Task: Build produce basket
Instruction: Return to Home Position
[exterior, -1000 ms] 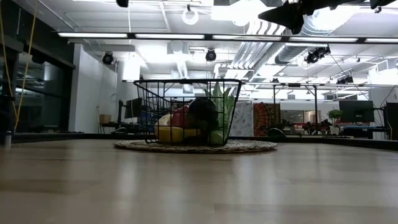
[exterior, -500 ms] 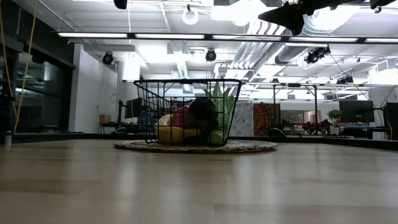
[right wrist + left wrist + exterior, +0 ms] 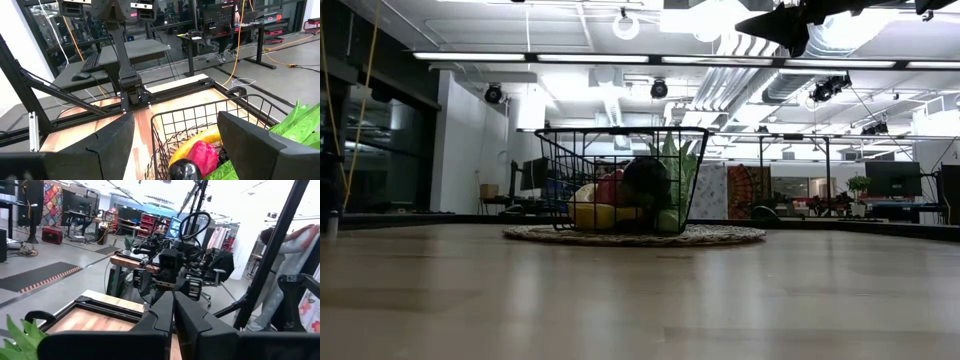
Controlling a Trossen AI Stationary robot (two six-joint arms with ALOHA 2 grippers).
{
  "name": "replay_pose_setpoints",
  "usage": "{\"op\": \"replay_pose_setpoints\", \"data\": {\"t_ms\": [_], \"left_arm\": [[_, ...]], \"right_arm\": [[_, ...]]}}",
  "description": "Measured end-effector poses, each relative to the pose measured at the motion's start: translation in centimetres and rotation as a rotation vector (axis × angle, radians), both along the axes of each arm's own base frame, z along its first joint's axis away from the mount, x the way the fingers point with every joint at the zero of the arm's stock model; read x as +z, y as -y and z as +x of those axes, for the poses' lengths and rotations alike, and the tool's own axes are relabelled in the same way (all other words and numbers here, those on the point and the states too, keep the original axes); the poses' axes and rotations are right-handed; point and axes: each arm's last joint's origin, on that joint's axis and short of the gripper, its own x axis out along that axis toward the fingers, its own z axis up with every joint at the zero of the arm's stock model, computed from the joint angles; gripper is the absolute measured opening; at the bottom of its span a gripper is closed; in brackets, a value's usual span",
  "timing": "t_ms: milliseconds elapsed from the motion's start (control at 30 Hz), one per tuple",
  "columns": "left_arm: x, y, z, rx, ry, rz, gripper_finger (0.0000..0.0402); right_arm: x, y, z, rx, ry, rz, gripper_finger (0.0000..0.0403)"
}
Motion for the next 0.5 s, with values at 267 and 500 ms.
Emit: {"op": "replay_pose_setpoints", "data": {"t_ms": [267,500], "left_arm": [[-0.01,0.87,0.1,-0.042,-0.006,0.028,0.0],[-0.12,0.74,-0.1,-0.044,-0.026,0.046,0.0]], "right_arm": [[0.0,0.0,0.0,0.0,0.0,0.0,0.0277],[0.0,0.0,0.0,0.0,0.0,0.0,0.0277]]}}
